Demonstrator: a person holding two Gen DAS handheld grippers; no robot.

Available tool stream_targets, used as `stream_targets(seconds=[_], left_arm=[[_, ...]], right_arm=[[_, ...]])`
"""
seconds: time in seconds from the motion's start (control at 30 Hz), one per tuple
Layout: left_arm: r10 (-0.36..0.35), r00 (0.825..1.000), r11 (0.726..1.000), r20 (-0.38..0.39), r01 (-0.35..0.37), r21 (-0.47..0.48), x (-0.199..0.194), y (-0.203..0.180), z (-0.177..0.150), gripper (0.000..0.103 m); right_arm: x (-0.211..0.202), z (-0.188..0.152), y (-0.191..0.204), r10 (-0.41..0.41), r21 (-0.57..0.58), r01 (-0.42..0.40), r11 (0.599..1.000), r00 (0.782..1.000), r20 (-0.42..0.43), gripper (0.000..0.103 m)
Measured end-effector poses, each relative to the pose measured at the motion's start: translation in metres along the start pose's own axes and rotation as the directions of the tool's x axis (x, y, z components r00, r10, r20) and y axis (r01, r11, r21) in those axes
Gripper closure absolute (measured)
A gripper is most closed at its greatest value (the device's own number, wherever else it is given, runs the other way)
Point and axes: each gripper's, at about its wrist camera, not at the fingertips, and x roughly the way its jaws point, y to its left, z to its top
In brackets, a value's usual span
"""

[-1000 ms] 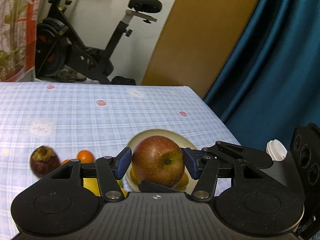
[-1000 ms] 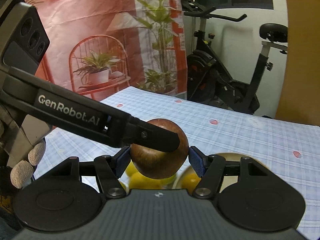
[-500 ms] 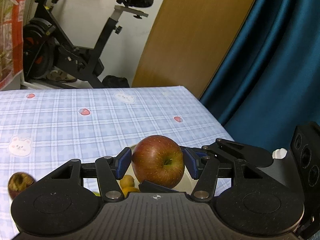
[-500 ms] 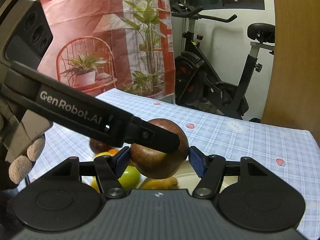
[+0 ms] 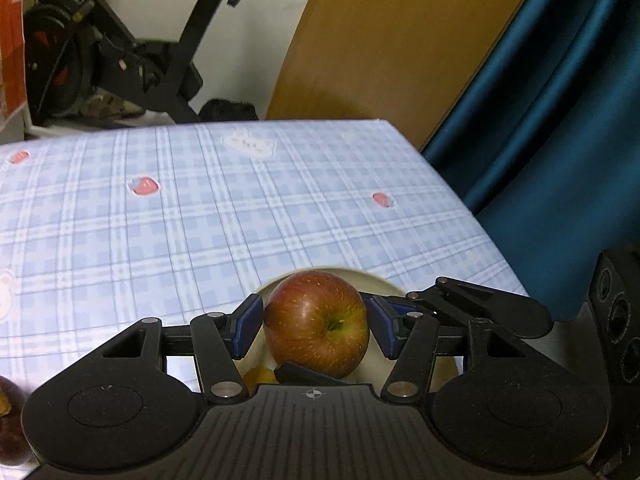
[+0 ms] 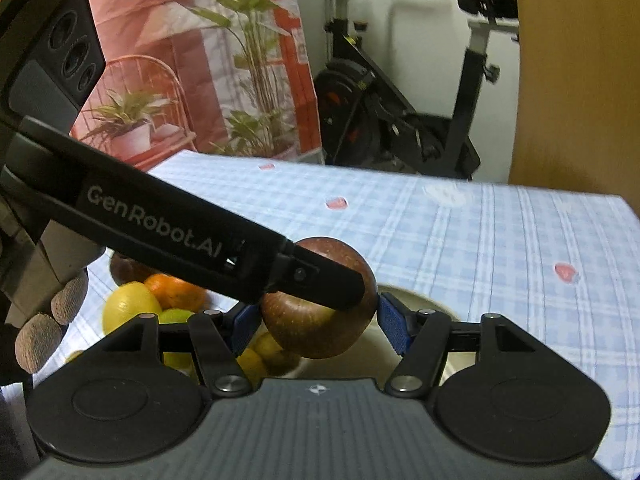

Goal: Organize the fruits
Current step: 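Lift the red apple with both tools and carry it over the beige plate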

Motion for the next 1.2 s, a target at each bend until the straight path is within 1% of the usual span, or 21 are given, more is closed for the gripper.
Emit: stream_targets(seconds=[0.13, 0.23, 0.53, 0.77, 0.93, 1.1, 1.2], left_arm=[[0.004, 1.000, 1.000, -0.022, -0.004, -0.004, 0.010, 0.004, -0.002, 0.043], [0.000, 1.000, 1.000, -0.020, -0.001, -0.026, 0.012, 0.012, -0.001, 0.042], [0.019, 1.000, 0.998, -0.011, -0.020, -0.059, 0.007, 0.028, -0.001, 0.041], [0.045, 0.999, 0.997, -0.014, -0.046, -0.068, 0.000, 0.042, -0.004, 0.039], [0.044, 0.999, 0.995, -0.014, -0.045, -0.089, -0.004, 0.050, -0.005, 0.039], [0.054, 0.998, 0.994, -0.018, -0.055, -0.097, -0.007, 0.049, -0.005, 0.037], [0.053, 0.999, 0.993, 0.001, -0.053, -0.105, -0.019, 0.050, -0.006, 0.037]], right_arm=[[0.010, -0.001, -0.006, -0.012, 0.022, 0.013, 1.000, 0.999, -0.041, 0.037], [0.016, -0.002, -0.008, -0.006, 0.047, 0.009, 0.999, 0.998, -0.060, 0.037], [0.030, 0.006, 0.002, 0.012, 0.040, -0.009, 0.999, 0.998, -0.069, 0.037], [0.042, 0.011, 0.015, 0.037, 0.041, -0.033, 0.999, 0.996, -0.084, 0.037], [0.048, 0.013, 0.023, 0.047, 0.034, -0.045, 0.998, 0.995, -0.085, 0.037], [0.049, 0.014, 0.024, 0.043, 0.032, -0.040, 0.999, 0.995, -0.094, 0.037], [0.046, 0.015, 0.024, 0.017, 0.040, -0.014, 0.999, 0.996, -0.086, 0.037]])
